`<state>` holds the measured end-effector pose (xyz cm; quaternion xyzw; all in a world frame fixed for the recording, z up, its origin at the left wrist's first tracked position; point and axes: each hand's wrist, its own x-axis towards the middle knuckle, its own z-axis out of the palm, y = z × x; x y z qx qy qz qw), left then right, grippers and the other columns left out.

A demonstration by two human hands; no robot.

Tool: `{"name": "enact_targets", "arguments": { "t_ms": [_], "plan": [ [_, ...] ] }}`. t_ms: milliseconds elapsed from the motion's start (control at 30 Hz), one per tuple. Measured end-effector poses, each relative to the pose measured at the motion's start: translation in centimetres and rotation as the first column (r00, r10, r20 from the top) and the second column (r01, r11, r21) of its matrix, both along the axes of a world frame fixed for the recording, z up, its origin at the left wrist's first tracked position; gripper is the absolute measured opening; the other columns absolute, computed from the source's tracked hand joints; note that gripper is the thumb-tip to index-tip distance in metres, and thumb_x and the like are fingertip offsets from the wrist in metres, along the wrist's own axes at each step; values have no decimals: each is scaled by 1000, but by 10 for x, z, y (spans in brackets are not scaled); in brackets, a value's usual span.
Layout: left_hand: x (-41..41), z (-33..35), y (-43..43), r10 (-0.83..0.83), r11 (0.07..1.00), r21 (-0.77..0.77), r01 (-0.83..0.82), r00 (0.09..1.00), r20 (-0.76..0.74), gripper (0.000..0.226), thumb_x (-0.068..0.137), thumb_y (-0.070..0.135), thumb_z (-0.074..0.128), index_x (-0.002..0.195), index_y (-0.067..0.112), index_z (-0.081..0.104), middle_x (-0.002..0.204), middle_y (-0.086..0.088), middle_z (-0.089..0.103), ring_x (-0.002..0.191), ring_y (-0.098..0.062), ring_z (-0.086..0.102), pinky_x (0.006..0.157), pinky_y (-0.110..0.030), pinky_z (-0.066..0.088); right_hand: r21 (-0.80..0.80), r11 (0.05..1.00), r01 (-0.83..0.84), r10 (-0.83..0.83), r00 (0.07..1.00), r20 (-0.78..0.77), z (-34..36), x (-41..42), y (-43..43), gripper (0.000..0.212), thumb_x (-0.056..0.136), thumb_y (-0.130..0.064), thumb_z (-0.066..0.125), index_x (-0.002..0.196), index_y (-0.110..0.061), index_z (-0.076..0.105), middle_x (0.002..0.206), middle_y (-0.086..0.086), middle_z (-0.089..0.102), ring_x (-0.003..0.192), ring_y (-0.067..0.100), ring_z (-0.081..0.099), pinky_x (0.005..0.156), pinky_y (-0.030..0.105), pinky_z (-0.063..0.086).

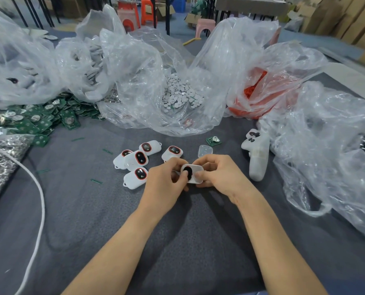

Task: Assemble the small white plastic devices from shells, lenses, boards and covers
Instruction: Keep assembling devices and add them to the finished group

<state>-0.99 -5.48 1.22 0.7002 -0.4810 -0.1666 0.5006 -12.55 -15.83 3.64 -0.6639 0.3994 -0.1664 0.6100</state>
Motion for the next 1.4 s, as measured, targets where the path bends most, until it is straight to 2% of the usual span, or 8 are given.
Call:
{"name": "enact_targets", "arguments": {
  "t_ms": [200,333,433,700,967,1167,1300,1400],
  "plan": [
    [-4,2,-3,-52,998,31,47,972,228,28,84,-5,59,105,12,66,95,6,57,63,2,51,62,-7,37,-188,977,-105,46,954,-297,10,8,-10,18,80,-3,70,82,-20,65,83,5,67,70,15,64,55,22,52],
    [-5,3,-5,-82,996,47,71,951,298,24,84,-6,59,102,9,64,96,-4,58,63,-6,41,63,-21,34,-327,922,-206,28,880,-475,15,10,-13,18,79,-16,74,78,-28,61,82,-3,63,68,3,56,41,7,35],
    [-8,4,-4,-89,995,79,67,944,317,18,86,3,60,103,9,62,101,-5,58,77,-19,53,71,-37,45,-375,900,-223,5,865,-501,12,10,-10,22,79,-16,73,75,-30,58,92,1,64,75,9,58,45,12,36],
    [2,3,2,-163,980,164,112,926,341,38,83,28,71,118,16,63,116,3,62,103,-16,59,87,-33,46,-282,925,-254,66,839,-541,17,15,-11,21,78,-15,75,75,-28,60,91,-1,65,76,7,57,54,17,39],
    [14,2,9,-150,981,169,95,924,352,29,80,23,73,106,29,62,70,27,47,65,4,47,58,-22,36,-306,919,-249,43,834,-550,11,18,-12,24,79,-16,72,86,-23,50,92,-1,58,79,14,53,60,26,39],
    [15,-1,8,-122,985,151,78,943,308,31,78,29,74,105,33,60,66,38,50,64,11,49,55,-21,33,-443,882,-159,-12,933,-360,3,-2,-1,20,79,-26,74,77,-23,55,73,-11,57,63,-1,51,53,8,37],
    [15,-2,7,-135,981,176,80,937,322,34,78,32,74,110,34,60,73,47,48,62,11,48,52,-21,31,-700,705,111,-264,958,-114,-2,-5,-11,11,83,-13,69,77,-18,60,79,-4,59,69,3,53,67,14,40],
    [16,-3,8,-121,981,181,65,941,317,37,78,37,74,112,37,60,58,24,51,57,4,47,54,-26,36,-802,594,-69,-272,921,-280,-13,0,-18,8,86,-16,67,93,-13,68,101,2,59,99,20,50,85,32,40]
  ]
}}
